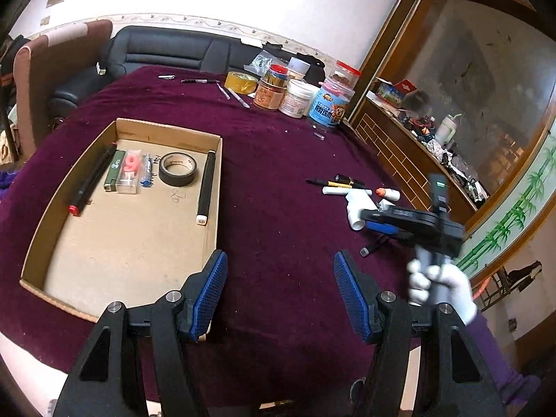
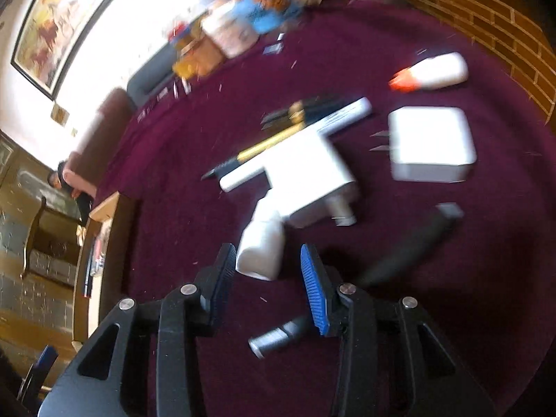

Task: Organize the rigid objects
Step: 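Move both open grippers away from the tray toward the remaining items, then grasp the small white dropper bottle with left while right grasps a black pen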

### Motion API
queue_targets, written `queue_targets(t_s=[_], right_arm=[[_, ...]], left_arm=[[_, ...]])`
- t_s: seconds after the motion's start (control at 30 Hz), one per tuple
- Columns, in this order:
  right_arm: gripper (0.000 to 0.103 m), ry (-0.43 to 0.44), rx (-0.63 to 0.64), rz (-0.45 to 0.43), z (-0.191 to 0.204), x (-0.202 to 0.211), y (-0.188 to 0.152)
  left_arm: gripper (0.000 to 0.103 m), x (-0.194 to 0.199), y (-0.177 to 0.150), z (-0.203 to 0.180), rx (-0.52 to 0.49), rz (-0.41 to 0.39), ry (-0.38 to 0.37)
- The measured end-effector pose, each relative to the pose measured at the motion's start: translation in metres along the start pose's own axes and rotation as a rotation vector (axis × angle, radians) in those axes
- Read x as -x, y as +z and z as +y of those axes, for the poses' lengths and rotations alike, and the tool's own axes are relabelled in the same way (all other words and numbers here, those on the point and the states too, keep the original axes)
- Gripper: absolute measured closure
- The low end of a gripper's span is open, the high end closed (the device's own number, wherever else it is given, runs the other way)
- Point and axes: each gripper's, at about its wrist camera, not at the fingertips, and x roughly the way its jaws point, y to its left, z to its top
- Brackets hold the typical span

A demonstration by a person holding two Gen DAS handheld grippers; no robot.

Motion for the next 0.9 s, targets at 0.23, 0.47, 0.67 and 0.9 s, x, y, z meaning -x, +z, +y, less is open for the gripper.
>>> queue_targets(t_s=[0.23, 0.47, 0.67, 0.9], right_arm=[[0.076, 0.160, 0.172, 0.094, 0.061, -0.021, -0.024], [0.074, 0.302, 0.096, 0.076, 0.043, 0.010, -0.022], [0.061, 0.189, -0.002, -0.090, -0.019, 0.063, -0.004], [0.061, 0.171, -0.093, -0.114, -0.059, 0.069, -0.010]], left_arm=[[0.045, -0.006, -0.002, 0.009, 0.028, 0.021, 0.026], [0.045, -0.028, -0.006, -0.001, -0.006, 0.082, 0.000], [0.045, -0.058, 0.020, -0.023, -0.154, 0.090, 0.001], [0.046, -0.155, 0.083, -0.045, -0.356, 0.166, 0.029]])
